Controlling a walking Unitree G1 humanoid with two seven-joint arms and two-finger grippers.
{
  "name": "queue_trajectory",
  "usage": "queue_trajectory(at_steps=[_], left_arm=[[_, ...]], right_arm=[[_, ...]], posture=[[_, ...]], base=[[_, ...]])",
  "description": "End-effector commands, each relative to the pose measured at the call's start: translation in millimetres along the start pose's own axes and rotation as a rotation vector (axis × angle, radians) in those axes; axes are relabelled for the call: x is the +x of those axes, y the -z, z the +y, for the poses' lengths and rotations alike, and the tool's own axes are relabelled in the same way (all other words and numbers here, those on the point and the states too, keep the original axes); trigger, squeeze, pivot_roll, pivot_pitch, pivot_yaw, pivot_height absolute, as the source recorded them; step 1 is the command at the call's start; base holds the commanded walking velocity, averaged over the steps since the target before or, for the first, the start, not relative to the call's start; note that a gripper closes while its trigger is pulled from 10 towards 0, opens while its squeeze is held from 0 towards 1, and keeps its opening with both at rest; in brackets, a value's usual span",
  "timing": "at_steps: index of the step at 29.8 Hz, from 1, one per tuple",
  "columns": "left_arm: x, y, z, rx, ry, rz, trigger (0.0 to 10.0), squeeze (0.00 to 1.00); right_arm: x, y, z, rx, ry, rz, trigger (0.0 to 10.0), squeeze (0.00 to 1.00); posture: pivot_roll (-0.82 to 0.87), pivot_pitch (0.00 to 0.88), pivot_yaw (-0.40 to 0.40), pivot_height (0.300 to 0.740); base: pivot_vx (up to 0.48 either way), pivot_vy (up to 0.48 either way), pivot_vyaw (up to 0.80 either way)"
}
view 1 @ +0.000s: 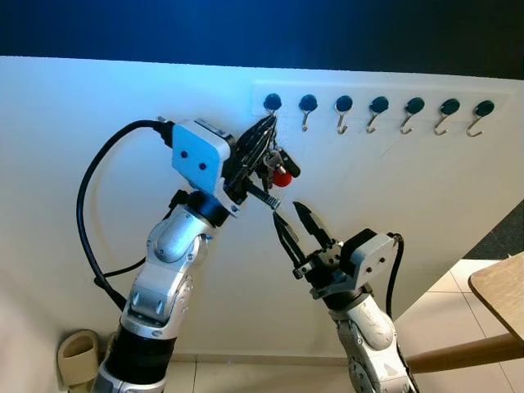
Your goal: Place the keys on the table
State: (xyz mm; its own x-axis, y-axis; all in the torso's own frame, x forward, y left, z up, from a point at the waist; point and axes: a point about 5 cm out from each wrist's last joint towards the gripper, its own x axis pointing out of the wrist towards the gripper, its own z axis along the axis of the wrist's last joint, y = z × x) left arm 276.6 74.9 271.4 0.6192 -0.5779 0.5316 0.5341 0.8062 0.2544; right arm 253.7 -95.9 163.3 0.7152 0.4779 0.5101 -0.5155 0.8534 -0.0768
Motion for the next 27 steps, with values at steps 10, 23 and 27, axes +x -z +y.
queue_trajectory(at_steps=[10, 23, 27], left_arm=[[-8.3, 19, -10.4, -0.025, 0.02, 0.105, 10.0, 0.64], [-6.4, 29, -6.5, 0.004, -0.04, 0.18, 10.0, 0.0], [-7.8, 32, -2.5, 0.021, -0.073, 0.205, 10.0, 0.0]], right_arm=[[-1.5, 0, -2.1, -0.003, 0.009, 0.011, 10.0, 0.0], [0.2, 0, -1.2, -0.004, 0.002, 0.01, 10.0, 0.0], [0.4, 0, -0.2, -0.003, 0.0, 0.009, 10.0, 0.0]], posture=[[0.04, 0.092, -0.03, 0.74], [0.03, 0.078, -0.023, 0.74], [0.03, 0.077, -0.024, 0.74]], base=[[0.0, 0.0, 0.0], [0.0, 0.0, 0.0], [0.0, 0.0, 0.0]])
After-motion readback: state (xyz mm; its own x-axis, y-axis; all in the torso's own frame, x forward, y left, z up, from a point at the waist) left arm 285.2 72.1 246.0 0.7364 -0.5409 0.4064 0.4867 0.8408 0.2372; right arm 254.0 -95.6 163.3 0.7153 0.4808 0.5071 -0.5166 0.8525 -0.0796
